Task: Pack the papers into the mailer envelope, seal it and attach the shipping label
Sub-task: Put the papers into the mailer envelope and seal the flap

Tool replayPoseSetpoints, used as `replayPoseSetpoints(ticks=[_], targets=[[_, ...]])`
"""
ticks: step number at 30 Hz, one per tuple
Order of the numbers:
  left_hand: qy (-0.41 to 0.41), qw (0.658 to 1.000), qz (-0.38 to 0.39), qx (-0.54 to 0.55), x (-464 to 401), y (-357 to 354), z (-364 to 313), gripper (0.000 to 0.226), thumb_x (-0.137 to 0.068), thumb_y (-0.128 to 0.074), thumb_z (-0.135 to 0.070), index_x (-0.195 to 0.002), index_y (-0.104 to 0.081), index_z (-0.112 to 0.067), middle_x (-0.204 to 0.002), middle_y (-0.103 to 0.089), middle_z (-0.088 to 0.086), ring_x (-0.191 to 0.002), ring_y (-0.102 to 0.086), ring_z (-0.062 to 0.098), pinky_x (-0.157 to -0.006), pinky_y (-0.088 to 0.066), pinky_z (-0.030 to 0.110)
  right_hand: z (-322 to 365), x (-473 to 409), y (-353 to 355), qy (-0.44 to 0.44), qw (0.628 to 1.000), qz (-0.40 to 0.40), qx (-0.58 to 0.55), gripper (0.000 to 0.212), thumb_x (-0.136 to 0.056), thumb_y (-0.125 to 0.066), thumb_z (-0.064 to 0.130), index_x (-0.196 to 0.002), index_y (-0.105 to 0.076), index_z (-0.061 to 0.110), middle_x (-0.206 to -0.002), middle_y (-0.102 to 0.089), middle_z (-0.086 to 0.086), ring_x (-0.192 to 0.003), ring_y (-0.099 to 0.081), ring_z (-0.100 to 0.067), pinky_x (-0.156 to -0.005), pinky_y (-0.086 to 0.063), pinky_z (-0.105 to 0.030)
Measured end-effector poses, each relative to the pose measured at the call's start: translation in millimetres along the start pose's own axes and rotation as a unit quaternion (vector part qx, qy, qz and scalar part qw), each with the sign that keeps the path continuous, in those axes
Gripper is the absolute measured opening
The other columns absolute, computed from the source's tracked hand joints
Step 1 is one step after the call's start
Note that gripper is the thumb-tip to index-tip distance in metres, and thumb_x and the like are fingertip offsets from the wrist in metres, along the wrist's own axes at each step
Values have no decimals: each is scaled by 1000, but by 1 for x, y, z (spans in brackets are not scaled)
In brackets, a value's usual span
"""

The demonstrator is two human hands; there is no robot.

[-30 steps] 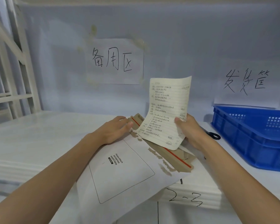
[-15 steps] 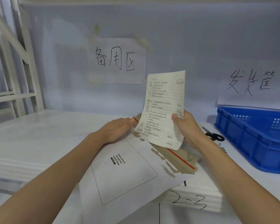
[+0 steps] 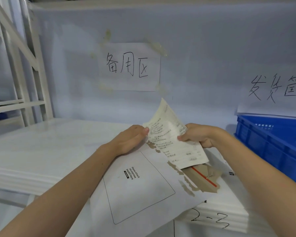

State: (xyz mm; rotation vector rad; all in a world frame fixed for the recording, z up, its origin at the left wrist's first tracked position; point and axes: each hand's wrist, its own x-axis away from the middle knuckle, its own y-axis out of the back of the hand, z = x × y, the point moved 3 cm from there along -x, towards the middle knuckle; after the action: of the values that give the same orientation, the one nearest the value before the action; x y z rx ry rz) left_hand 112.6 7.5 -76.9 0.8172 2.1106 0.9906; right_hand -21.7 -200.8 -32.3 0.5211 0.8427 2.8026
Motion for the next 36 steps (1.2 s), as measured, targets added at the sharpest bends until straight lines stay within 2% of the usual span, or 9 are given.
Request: replayPoseSetpoints(ticks=[6,10,13,19,24,26,28,32,36], targets=[[-10,1000,-2,-10,2,1,-5,49,-100,-17,-61,-84,-50,-29,-97,-53,-13,-102,-46,-8,-88,-35,30,-20,20,14,-22,996,84,-5,30,-96,-56,4,-126,-59,2,-117,-71,-15,-105,-69,-29,-88,-56,-45],[-14,1000,-11,-19,1,1,-7,56,-99,-18,-64,-83,-46,-19,-88,-49,-11,-96,-47,-2,-83,-37,30,-23,29,13,-38,990,135,11,33,-95,-58,4,-128,-59,5,-121,-69,-15,-109,-67,-31,-87,-57,-45],[-16,999,-14,-24,3,1,-8,53,-99,-18,-63,-79,-43,-21,-87,-49,-10,-94,-48,2,-85,-39,32,-20,26,10,-33,994,108,7,31,-94,-61,6,-125,-61,6,-115,-72,-13,-105,-69,-31,-86,-58,-46],[-11,1000,-7,-22,5,1,-9,53,-99,-16,-65,-84,-48,-26,-97,-51,-13,-104,-47,9,-98,-41,38,-6,17,16,71,993,-94,8,19,-92,-65,9,-110,-70,10,-95,-78,-5,-85,-75,-22,-76,-61,-38],[-10,999,14,-27,2,-1,-8,60,-100,-14,-60,-114,-58,-22,-117,-51,-12,-120,-40,5,-106,-35,39,7,16,7,94,992,-85,-4,13,-93,-63,6,-101,-71,12,-89,-77,-3,-77,-75,-17,-62,-60,-30],[-9,999,16,-32,-1,-2,-1,59,-97,-12,-67,-113,-58,-35,-121,-49,-12,-129,-37,6,-109,-33,41,10,13,-1,83,993,-83,7,11,-93,-62,6,-99,-71,12,-89,-76,-3,-76,-74,-16,-61,-60,-29],[-2,999,23,-41,-5,-3,5,53,-92,-11,-76,-113,-53,-51,-130,-46,-10,-135,-34,9,-112,-30,44,9,10,-9,62,995,-72,23,13,-94,-62,7,-105,-70,8,-96,-75,-7,-86,-74,-21,-70,-61,-34],[40,997,47,-39,-13,-3,5,56,-96,-18,-69,-139,-43,-42,-162,-16,-13,-145,-29,20,-116,-23,42,10,3,-25,17,998,-45,52,20,-93,-62,7,-113,-67,4,-108,-72,-15,-100,-70,-31,-85,-57,-44],[56,994,81,-37,-6,4,4,35,-95,-28,-70,-118,-49,-54,-162,-5,-17,-144,-31,22,-112,-25,40,15,-5,-40,-5,1000,-29,7,26,-92,-62,4,-119,-63,2,-111,-70,-15,-98,-69,-29,-80,-59,-41]])
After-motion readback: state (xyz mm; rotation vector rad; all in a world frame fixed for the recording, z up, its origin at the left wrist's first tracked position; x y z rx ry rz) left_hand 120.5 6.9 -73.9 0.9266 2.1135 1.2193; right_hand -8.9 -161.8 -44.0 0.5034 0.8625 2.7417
